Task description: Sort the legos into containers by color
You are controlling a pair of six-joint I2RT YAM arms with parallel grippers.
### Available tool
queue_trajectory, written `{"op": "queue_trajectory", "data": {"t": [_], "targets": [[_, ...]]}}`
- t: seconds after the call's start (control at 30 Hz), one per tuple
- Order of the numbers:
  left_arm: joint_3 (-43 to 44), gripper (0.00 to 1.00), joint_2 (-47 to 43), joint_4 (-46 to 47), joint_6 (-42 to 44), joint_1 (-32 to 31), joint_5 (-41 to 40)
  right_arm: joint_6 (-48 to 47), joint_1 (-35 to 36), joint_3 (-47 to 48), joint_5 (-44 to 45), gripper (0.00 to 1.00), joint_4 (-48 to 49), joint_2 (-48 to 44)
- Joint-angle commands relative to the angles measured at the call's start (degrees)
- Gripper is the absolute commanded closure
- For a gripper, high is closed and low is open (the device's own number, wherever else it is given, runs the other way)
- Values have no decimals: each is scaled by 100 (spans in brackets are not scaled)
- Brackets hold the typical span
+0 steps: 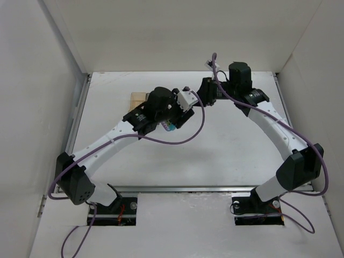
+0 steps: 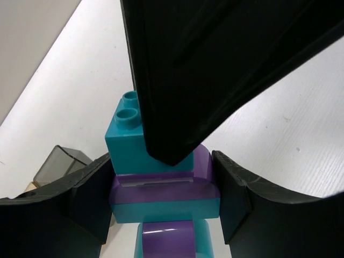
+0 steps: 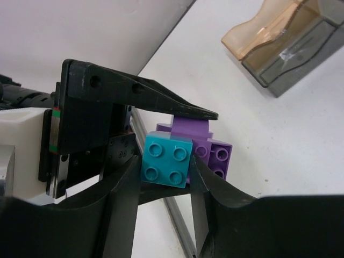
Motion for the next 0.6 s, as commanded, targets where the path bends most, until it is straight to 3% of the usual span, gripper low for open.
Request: {"op": "queue_trajectory", "data": {"t": [0.0,0.1,0.43,0.57], "targets": [[-236,100,-60,-157,-358,116,2,178,-173,122,936,100,336,-177],[-447,100,-112,-314,-437,239,2,178,-384,70,1369,100,336,-177],[-553,100,-173,-552,-762,511,-112,538,-517,289,1413,100,714,332],[-771,100,-454,-667,-1175,1019,-673,538,17,1034,1931,100,714,1052]]}}
